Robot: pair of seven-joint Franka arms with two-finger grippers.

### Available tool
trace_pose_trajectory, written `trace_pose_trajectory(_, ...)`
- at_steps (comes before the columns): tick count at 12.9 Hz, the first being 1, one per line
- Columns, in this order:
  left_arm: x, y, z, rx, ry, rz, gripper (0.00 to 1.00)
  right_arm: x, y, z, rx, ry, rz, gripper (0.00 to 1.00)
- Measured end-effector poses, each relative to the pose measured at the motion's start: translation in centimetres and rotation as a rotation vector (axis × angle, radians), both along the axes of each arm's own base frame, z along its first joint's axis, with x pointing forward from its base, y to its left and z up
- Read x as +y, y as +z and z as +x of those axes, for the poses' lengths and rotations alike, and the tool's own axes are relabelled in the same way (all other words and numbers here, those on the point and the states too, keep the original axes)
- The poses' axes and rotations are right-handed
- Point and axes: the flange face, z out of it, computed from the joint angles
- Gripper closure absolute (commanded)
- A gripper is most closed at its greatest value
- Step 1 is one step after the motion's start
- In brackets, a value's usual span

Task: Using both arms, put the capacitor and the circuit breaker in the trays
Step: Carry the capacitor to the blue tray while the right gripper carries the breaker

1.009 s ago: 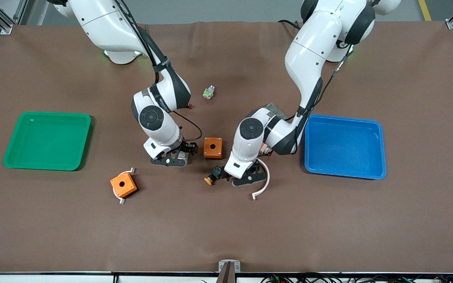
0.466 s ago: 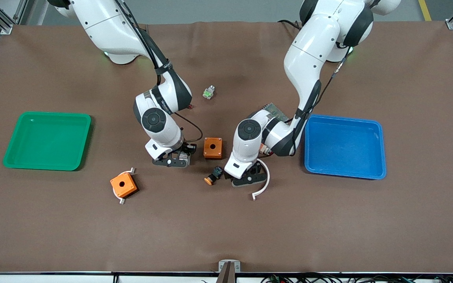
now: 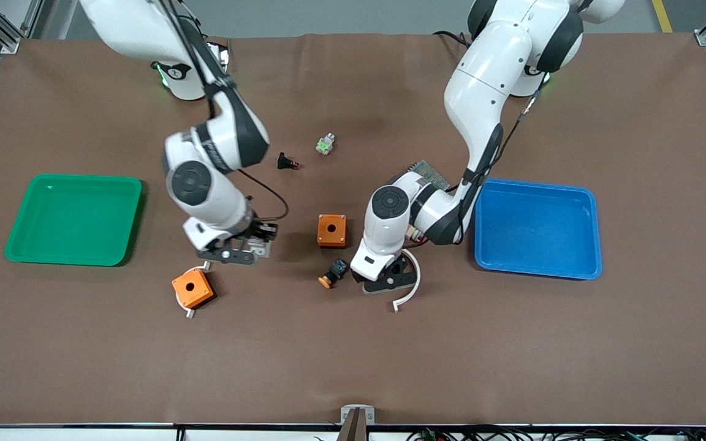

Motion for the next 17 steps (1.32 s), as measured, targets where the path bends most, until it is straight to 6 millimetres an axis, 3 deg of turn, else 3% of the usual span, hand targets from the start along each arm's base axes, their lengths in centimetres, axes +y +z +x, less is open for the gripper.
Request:
trace_pose_trajectory(2, 2.9, 3.7, 2.2, 0.019, 0.052, 0.023, 1.0, -5.7, 4.4, 0.6, 0.015, 0.074, -0.005, 0.99)
trace_pose_trajectory(3, 5.3, 6.4, 3.5, 0.036, 0.077, 0.042, 1.0, -10.2, 6.4, 0.8, 0.02, 0.132, -0.044, 1.0)
trace_pose_trajectory(5, 8.5, 8.4, 4.2, 0.069, 0.06, 0.071, 1.0, -15.7, 8.0, 0.9, 0.029, 0.204, -0.099, 0.99)
trace_pose_trajectory(7, 12.6, 8.9, 4.2, 0.121, 0.018, 0.083, 1.0, -21.6, 8.5, 1.0, 0.035, 0.28, -0.111, 0.99)
trace_pose_trajectory(11, 22.6, 7.1, 2.1, 0.266, -0.024, 0.1, 0.99, -32.2, 6.4, -0.2, 0.049, 0.368, -0.08, 0.99)
trace_pose_trajectory(14, 28.2, 4.8, 0.2, 0.412, -0.014, 0.146, 0.98, -37.3, 2.1, -2.6, 0.051, 0.427, -0.059, 0.99)
trace_pose_trajectory(17, 33.8, 3.8, -0.5, 0.559, -0.072, 0.166, 0.93, -41.0, -2.1, -5.5, 0.051, 0.476, -0.041, 0.99)
